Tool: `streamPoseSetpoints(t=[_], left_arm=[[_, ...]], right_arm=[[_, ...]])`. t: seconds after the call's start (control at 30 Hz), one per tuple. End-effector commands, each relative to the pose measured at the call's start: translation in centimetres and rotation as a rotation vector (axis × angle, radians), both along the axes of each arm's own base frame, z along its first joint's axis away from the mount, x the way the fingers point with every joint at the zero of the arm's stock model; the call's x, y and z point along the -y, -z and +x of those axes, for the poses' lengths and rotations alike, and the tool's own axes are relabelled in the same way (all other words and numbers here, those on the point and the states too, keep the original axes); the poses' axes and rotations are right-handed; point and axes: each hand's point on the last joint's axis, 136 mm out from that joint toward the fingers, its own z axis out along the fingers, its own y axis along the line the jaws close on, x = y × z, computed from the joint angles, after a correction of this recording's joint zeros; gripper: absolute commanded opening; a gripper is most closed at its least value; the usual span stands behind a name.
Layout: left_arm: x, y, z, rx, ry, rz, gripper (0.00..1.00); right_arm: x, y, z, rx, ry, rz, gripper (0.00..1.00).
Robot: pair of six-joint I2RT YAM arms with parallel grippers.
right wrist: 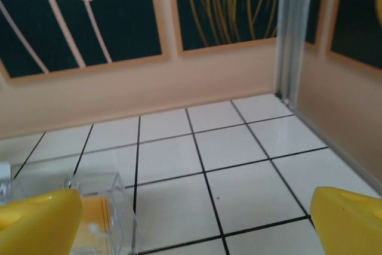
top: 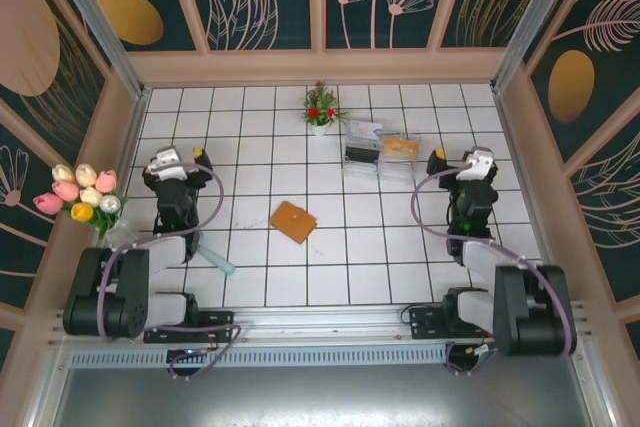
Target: Take the credit cards out of the card holder
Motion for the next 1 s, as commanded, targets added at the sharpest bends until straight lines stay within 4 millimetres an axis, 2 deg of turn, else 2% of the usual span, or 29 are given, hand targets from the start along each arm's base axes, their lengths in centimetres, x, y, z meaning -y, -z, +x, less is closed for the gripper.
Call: streamPoseSetpoints(t=[0.0,0.07,0.27,0.37,0.47,0.53,0.63,0.7,0.8,0.87,0.97], left_arm=[[0.1,0.7,-0.4,-0.081,-0.014,-0.059,0.98],[0.1,0.0,-0.5,-0.09,-0.034,-0.116,0.99],[2.4,-2.6,0.0,-0.08,0.075,-0.293,0.98],[3.0,-2.6,0.3,-0.154,0.076,-0.37,0.99],[4.6,-2.4,0.8,-0.216,0.14,-0.416,0.98],[5.7,-2.0,0.9,-0.257,0.182,-0.451,0.98],[8.7,-1.7,1.1,-0.339,0.303,-0.497,0.98],[9.6,-0.8,0.9,-0.39,0.28,-0.514,0.98],[11.3,0.9,0.2,-0.469,0.29,-0.584,0.98],[12.6,2.5,-0.8,-0.521,0.312,-0.663,0.98],[14.5,4.5,-2.8,-0.589,0.339,-0.774,0.9]], right_arm=[[1.1,-0.5,-0.2,-0.118,0.132,0.05,0.99],[0.2,-1.2,-0.2,-0.155,0.11,0.104,0.99],[-3.8,-3.2,-0.1,-0.248,0.023,0.223,0.99],[-6.0,-3.8,-0.1,-0.314,-0.019,0.288,0.99],[-8.0,-3.7,-0.2,-0.388,-0.007,0.3,0.99],[-10.6,-3.3,-0.1,-0.437,-0.071,0.295,0.99],[-15.7,-2.6,-0.4,-0.512,-0.2,0.27,0.99],[-20.2,-1.8,-1.4,-0.57,-0.305,0.223,0.99],[-25.5,-0.2,-3.0,-0.652,-0.433,0.183,0.99],[-28.4,1.4,-4.0,-0.718,-0.514,0.186,0.99],[-31.5,3.6,-5.1,-0.806,-0.608,0.217,0.99]])
